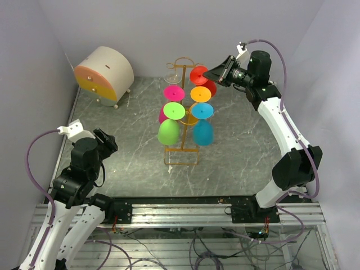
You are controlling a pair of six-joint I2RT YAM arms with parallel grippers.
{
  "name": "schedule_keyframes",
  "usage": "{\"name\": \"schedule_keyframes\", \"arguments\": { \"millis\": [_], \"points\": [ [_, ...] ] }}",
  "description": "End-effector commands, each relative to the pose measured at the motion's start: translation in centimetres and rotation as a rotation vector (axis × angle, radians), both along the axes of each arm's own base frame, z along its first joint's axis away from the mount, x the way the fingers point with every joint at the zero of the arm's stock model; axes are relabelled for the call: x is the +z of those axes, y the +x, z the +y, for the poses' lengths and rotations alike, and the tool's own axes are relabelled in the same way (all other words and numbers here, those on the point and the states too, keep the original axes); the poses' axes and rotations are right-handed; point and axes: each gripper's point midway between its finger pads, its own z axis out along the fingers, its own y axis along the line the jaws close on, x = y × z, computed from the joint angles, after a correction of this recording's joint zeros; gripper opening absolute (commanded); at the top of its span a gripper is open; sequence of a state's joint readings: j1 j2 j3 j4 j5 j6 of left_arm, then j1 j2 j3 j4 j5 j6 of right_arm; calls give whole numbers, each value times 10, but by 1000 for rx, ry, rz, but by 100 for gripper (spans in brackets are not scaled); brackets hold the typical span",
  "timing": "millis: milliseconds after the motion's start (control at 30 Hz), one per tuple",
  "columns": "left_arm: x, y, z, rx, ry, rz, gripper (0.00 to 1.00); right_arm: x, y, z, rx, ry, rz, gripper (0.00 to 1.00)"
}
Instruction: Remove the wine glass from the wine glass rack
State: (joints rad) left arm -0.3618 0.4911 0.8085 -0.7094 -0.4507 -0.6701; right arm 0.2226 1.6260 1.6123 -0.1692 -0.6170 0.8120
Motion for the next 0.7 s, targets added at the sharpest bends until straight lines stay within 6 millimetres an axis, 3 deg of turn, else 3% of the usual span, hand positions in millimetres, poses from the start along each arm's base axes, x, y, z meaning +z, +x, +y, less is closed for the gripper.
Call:
{"name": "schedule_keyframes", "arguments": {
  "millis": [0,267,667],
  "points": [
    [0,0,1,12,-5,-5,67,28,-3,1,-8,70,-61,0],
    [0,0,1,16,-3,-4,67,26,1,-1,-44,114,-31,0],
    [-1,0,2,23,-1,1,67,16,7,-34,-215,153,34,0]
  ]
}}
